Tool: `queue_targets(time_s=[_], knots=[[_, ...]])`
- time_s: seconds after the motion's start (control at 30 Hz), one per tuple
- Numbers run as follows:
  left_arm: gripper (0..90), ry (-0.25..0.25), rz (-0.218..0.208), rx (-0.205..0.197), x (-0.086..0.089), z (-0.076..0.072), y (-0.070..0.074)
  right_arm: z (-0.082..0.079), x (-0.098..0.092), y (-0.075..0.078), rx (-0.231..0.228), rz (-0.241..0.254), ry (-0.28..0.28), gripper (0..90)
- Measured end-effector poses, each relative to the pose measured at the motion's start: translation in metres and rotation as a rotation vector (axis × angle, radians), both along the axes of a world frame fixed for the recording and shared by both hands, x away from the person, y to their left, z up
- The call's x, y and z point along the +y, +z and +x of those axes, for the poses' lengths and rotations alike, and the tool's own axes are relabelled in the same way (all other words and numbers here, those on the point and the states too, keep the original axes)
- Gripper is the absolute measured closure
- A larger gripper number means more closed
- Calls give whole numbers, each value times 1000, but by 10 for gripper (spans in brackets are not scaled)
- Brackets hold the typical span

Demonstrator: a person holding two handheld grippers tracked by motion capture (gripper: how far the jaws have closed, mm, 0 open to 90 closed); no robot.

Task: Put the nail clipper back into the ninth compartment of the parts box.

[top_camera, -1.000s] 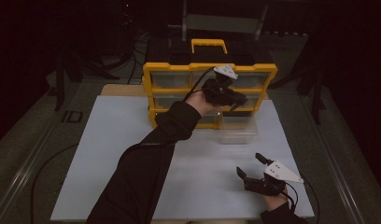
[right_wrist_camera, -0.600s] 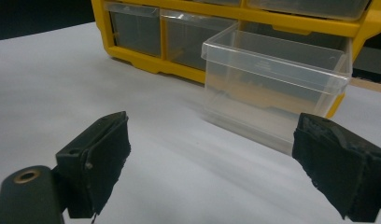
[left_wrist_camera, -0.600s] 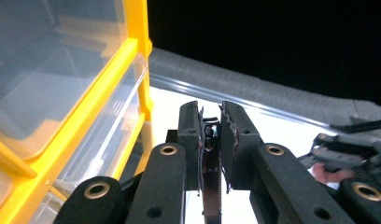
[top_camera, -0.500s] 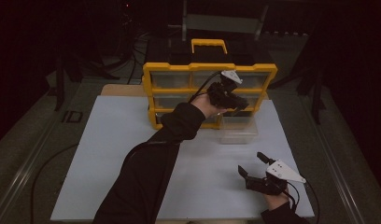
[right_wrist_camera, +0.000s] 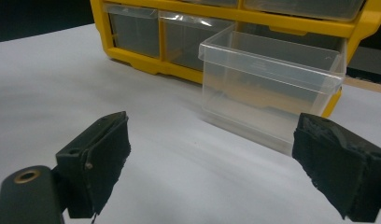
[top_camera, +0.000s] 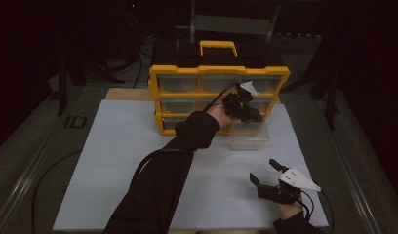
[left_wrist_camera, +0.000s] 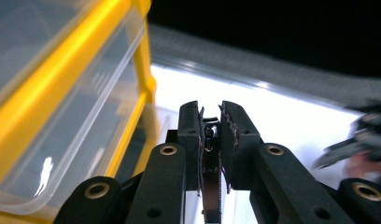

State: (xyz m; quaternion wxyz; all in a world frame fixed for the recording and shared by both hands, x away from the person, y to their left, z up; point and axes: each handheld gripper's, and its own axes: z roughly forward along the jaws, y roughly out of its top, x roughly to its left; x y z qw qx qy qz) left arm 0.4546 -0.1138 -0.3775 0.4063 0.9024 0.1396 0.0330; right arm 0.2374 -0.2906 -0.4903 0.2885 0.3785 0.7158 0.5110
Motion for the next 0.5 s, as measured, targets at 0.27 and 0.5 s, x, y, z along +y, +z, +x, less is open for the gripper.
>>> queue_targets(time_s=[0.27,0.5], knots=[[9,-32,-5,72,0,-12,-4,0,-2,0,0,4,-4,110],[1,1,-37,82,17,-23,-5,-2,1,2,-4,-1,-4,110]])
